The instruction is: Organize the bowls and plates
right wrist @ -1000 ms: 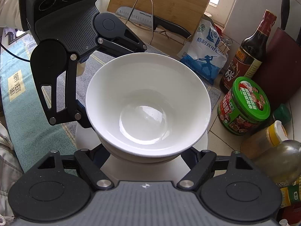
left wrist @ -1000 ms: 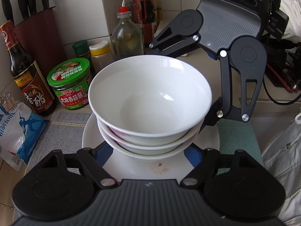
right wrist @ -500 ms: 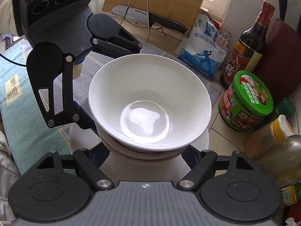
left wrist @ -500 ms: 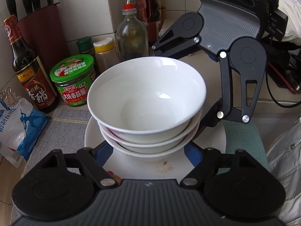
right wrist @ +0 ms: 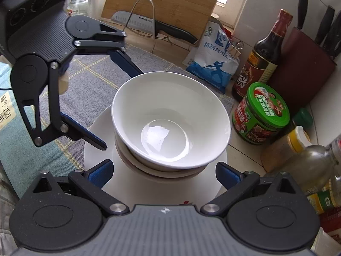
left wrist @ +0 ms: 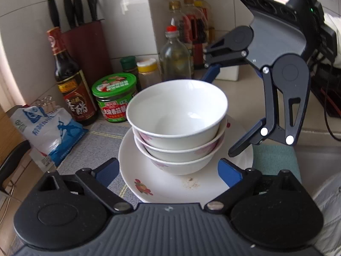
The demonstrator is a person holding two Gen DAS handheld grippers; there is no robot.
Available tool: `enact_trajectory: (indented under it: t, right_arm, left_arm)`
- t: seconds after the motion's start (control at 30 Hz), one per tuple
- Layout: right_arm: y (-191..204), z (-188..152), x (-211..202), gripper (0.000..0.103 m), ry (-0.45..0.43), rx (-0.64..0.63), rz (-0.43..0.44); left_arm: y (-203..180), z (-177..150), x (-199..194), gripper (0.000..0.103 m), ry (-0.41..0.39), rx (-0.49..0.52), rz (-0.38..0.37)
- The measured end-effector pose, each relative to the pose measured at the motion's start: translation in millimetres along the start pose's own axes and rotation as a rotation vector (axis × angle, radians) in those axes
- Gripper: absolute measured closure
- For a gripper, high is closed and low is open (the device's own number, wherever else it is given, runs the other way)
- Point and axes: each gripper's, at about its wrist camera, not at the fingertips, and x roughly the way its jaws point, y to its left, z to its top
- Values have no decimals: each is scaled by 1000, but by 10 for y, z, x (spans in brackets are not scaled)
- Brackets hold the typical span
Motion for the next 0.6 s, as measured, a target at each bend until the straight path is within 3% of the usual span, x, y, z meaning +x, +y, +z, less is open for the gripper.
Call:
enact_trajectory:
  t: [0.13,0.2,0.3,0.37,0.43,0.5,0.6]
  right_arm:
    - [95,38,-155,0,-2,99,-94]
    - [132,59,-255,0,-15,206,-155]
    - [188,29,-400,0,-38,386,-228]
    - [226,-7,-454,0,-48,508,-261]
    - [285,-46,-492,0,-50,644,-307]
    - [373,-67,-514,0,-36,717,-351]
    - [555,-56,-590,0,-27,753,-424]
  left_arm:
    - [-41,-19,-365,1,-107,-87,93]
    - [-86,-29,-521,1,-162,-133,162]
    - [-161,-21,-670,1,-179,-218,275]
    - [-198,4,-727,1,-144,-286,339]
    - [-217,38,-720,1,-60,-358,395]
    - [-236,42,-744,1,3,-421,400]
    - [-253,17,-809,1,37,-489,375]
